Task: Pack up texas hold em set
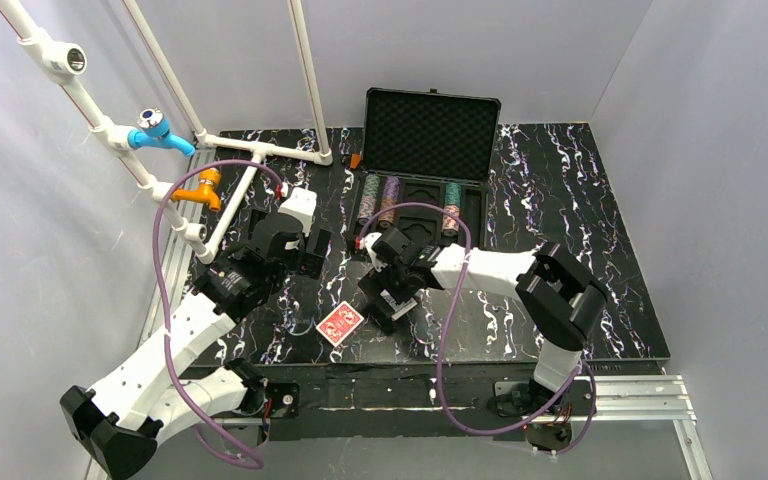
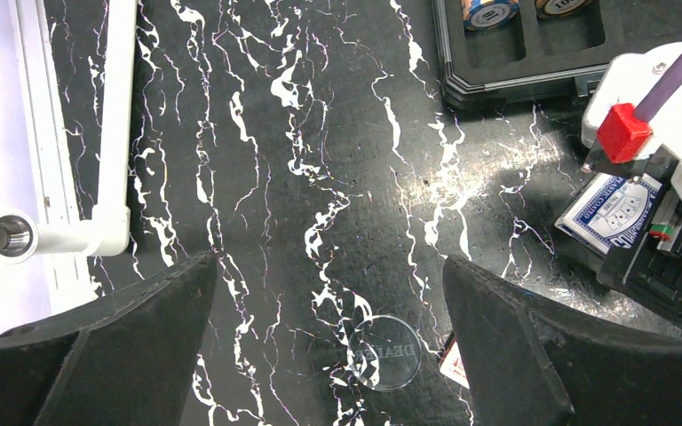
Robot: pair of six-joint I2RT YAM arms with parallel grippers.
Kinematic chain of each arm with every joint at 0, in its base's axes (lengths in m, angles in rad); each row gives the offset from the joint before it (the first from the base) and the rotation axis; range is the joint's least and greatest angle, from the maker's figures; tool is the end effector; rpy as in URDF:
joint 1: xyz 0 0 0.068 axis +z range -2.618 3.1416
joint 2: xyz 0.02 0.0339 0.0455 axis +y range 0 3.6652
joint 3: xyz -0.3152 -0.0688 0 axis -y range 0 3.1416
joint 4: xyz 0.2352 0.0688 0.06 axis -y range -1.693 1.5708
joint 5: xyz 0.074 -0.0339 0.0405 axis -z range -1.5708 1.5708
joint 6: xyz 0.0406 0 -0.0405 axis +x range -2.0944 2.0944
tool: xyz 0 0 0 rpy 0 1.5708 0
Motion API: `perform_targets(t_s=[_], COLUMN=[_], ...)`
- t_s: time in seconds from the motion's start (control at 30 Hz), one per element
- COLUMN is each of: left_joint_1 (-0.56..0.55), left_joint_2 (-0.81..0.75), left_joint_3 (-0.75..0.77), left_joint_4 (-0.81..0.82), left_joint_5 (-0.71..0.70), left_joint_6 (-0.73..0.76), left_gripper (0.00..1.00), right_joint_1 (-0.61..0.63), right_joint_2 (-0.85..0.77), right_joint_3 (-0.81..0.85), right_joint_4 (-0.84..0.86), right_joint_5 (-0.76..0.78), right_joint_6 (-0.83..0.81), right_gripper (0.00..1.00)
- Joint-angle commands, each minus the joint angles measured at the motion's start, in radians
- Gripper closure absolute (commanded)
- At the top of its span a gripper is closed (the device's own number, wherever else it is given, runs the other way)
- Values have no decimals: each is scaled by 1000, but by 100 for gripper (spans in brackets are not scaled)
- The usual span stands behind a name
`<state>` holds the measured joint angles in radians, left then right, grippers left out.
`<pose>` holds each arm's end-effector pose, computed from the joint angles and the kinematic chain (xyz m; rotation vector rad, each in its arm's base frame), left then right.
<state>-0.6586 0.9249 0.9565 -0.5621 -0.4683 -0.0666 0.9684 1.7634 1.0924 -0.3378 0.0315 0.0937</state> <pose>0.1366 -0.0825 0.3768 0.3254 2.0133 0.0401 0.2067 0.2983 0.2267 -1.0989 2.3784 0.3474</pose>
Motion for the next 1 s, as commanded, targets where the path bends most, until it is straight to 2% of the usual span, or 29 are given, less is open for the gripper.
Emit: perform_targets(t_s=[0.0,0.23,0.63,0.97], left_joint_1=[-4,-4,-4,-4], left_joint_2=[-29,-32,-37,-41], left_joint_3=[-4,-5,-3,-7], left_joint_4=[0,0,-1,-1], left_joint_5=[-26,-26,-11,-23], left_joint_6=[5,5,7,7], left_gripper=[2,2,2,2], right_joint_1=[18,36,53,58], right_joint_2=[26,48,52,-37], right_joint_3=[51,57,105,141], right_joint_4=[19,10,-69,-83], right_joint_5=[28,70,61,-24], right_joint_6=[1,-10,-62,-159], right_gripper=[3,10,32,34])
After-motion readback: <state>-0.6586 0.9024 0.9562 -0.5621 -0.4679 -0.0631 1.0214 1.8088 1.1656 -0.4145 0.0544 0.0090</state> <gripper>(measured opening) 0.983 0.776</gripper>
